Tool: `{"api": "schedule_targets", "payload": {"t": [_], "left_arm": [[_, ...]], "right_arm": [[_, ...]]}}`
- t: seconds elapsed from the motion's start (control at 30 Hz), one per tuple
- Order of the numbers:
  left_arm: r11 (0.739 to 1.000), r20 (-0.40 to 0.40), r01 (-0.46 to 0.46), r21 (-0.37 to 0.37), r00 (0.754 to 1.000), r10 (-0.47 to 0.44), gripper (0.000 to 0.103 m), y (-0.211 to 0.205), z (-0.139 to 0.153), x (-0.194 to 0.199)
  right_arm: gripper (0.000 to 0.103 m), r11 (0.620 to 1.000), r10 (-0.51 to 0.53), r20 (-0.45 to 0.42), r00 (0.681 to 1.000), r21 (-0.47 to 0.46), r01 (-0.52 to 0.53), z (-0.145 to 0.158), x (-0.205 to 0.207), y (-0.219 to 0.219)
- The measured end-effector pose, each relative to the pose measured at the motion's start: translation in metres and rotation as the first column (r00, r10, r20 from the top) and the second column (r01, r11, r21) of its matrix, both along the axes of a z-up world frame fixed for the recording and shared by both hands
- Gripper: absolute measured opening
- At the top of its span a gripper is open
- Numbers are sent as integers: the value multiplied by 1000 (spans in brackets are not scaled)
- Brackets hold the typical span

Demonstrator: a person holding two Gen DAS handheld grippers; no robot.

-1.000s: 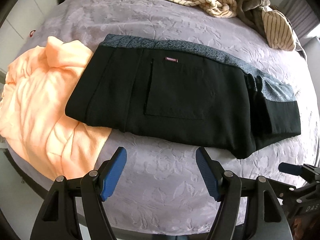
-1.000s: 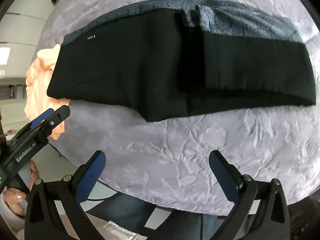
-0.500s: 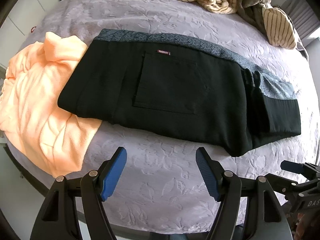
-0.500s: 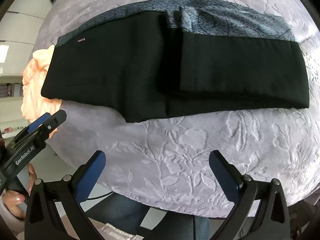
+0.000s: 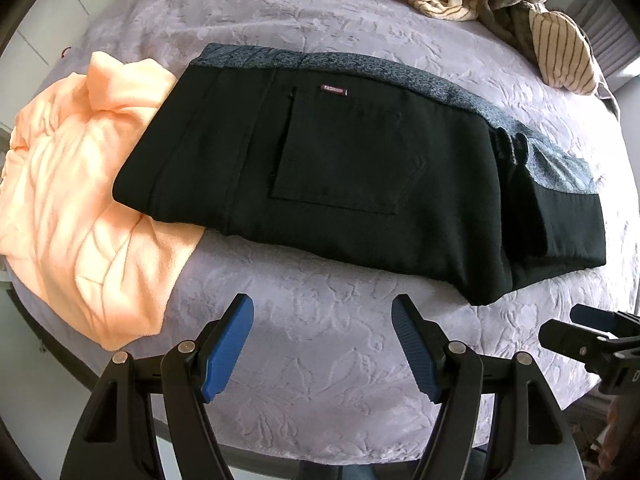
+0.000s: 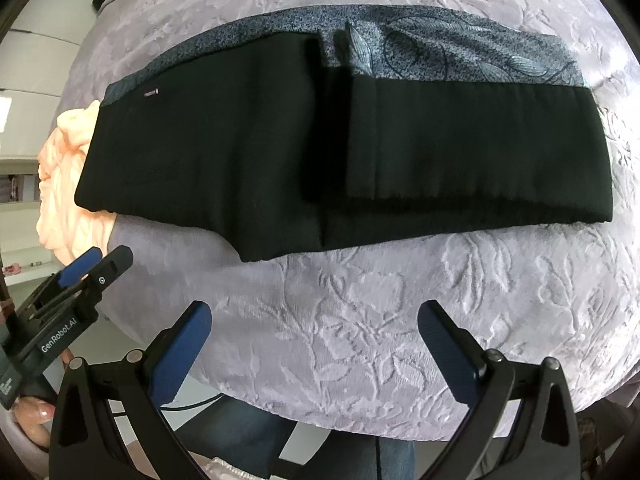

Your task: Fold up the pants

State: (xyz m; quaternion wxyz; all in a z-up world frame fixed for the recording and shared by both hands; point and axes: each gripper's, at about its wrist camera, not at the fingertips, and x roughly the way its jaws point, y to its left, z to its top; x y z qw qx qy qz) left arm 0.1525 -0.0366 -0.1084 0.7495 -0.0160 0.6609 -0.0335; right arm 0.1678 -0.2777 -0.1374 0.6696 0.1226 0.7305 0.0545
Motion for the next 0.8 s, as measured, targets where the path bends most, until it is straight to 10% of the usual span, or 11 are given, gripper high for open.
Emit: {"api": "schedule_targets", "payload": {"t": [0.8], "left_arm": [[996, -15, -80, -44, 997, 79, 73, 36, -27, 19]], "right_arm": [[103, 997, 59, 65, 996, -63, -55, -5, 33, 20]]}}
